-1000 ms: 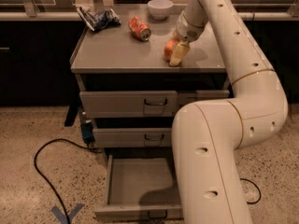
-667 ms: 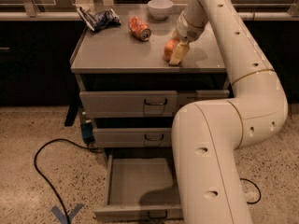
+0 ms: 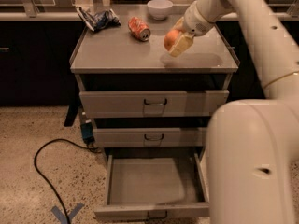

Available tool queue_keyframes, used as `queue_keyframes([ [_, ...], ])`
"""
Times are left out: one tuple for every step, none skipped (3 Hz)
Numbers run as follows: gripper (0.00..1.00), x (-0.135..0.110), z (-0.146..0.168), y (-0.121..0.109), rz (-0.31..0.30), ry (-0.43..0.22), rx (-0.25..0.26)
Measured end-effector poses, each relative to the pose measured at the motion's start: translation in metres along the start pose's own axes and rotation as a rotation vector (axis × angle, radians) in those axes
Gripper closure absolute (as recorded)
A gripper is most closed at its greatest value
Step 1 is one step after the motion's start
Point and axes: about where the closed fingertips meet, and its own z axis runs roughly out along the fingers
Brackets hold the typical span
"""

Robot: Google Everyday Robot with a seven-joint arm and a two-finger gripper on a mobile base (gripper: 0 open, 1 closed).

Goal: Place orange into bottom drawer

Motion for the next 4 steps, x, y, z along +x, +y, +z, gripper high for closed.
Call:
queue_keyframes([
  [1.00,-0.021,-0.088,0.014,0.034,-0.154,0.159],
  [1.00,-0.040,-0.141,0.042,0.060,-0.268,0.258],
  [1.00,-0.044,-0.145,0.101,0.097,-0.337,0.224],
  [1.00,-0.031,-0.120,0.127,0.121,-0.318,0.161],
])
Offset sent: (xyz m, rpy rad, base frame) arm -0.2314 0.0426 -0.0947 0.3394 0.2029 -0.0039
